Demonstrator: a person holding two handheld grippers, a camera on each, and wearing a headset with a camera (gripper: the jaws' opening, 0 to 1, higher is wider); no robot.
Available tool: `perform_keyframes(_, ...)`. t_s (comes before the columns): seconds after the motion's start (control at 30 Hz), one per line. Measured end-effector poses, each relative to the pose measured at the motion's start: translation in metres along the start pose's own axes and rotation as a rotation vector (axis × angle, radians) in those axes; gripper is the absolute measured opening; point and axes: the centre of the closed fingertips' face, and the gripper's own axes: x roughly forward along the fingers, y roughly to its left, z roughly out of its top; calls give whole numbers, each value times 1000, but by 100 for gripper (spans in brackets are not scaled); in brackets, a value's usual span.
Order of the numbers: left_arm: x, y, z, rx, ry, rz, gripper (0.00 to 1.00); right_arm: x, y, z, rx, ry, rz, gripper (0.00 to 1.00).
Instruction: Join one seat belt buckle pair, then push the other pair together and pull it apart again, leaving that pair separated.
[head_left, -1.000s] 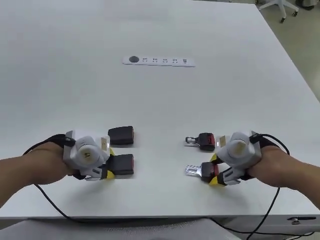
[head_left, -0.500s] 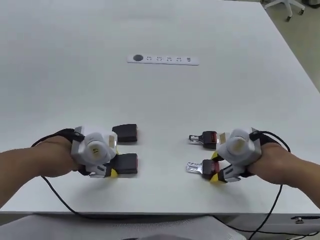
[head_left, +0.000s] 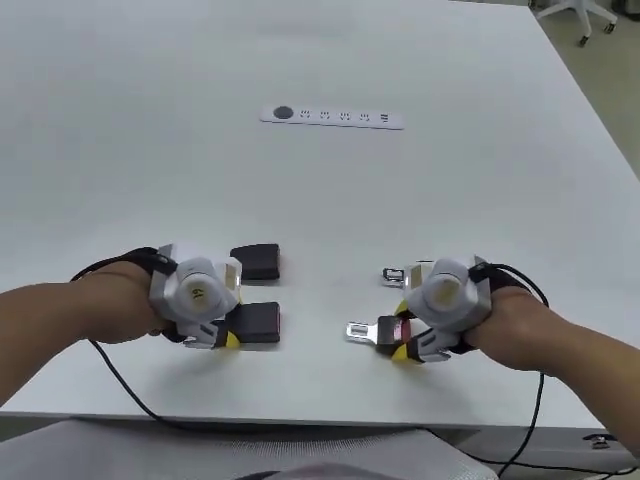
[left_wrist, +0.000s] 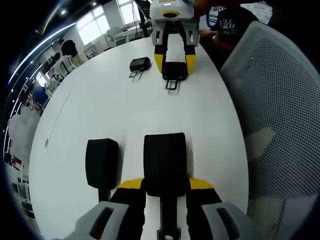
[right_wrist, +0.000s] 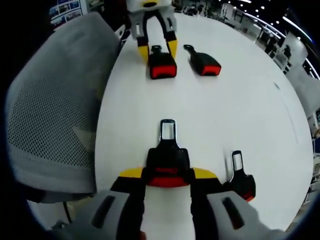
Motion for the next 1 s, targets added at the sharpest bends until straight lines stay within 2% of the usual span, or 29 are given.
perform_keyframes(0.1, 0, 0, 1, 16, 4, -8, 32, 7, 6, 13, 10, -27, 22, 35)
perform_keyframes(0.13, 0, 0, 1, 17, 3, -9, 32, 8, 6, 20, 10, -53, 21, 35)
perform_keyframes(0.57, 2, -1, 1, 20, 3, -24, 32, 29, 7, 63, -19, -74, 25, 35)
perform_keyframes(1.0, 2, -1, 1, 36, 34, -38, 32, 37, 6, 80, -38, -51, 23, 35)
